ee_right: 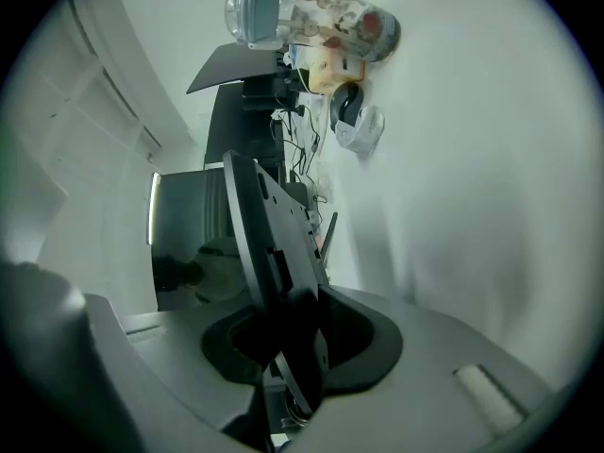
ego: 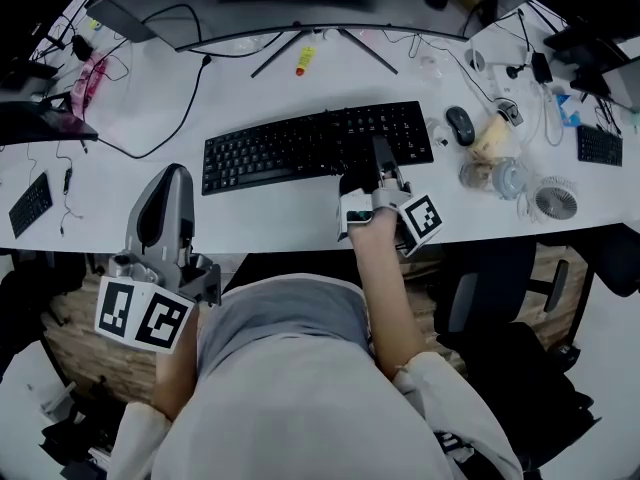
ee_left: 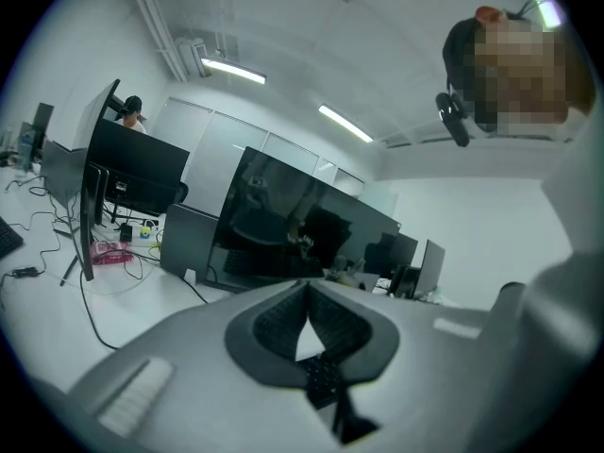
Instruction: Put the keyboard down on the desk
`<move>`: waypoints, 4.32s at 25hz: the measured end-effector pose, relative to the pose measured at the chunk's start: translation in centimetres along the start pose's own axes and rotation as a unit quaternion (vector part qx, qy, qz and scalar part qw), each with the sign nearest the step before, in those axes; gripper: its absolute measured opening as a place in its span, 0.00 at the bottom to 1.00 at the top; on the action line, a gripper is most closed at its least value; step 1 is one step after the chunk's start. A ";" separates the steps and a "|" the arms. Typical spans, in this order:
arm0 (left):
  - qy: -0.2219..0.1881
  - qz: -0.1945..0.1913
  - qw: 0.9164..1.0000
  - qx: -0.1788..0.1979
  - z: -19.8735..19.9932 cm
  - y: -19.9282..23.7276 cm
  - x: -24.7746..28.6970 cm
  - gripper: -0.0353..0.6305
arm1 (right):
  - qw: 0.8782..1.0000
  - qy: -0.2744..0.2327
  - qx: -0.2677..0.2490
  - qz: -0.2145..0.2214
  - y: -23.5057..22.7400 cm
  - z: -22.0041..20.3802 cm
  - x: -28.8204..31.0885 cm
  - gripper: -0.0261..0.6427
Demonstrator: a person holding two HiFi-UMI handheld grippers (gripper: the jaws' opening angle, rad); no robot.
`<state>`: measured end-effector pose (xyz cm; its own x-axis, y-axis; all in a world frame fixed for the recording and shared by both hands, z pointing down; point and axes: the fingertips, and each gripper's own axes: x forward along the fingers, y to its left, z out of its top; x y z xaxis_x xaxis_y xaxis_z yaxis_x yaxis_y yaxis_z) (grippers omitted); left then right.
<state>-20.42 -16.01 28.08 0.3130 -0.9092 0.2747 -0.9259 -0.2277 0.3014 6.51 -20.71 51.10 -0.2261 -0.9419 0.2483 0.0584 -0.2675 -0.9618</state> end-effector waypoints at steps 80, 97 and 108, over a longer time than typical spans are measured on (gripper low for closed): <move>0.022 -0.028 0.999 -0.036 -2.3 -1.1 1.0 0.05 | 0.970 -0.019 0.070 -0.233 -8.7 0.5 -1.9 0.65; 0.014 -0.040 0.998 -0.048 -2.6 -1.7 0.6 0.05 | 0.977 0.015 0.076 -0.199 -7.0 -0.4 -5.1 0.52; 0.013 -0.061 0.997 -0.048 -3.2 -3.0 0.0 0.05 | 0.987 0.089 -0.065 -0.121 -1.1 -2.1 -6.3 0.21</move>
<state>-16.96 -14.18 30.04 0.4292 -0.8668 0.2538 -0.8564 -0.3013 0.4194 5.80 -14.03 50.32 -0.3852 -0.8001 0.4598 -0.1402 -0.4417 -0.8861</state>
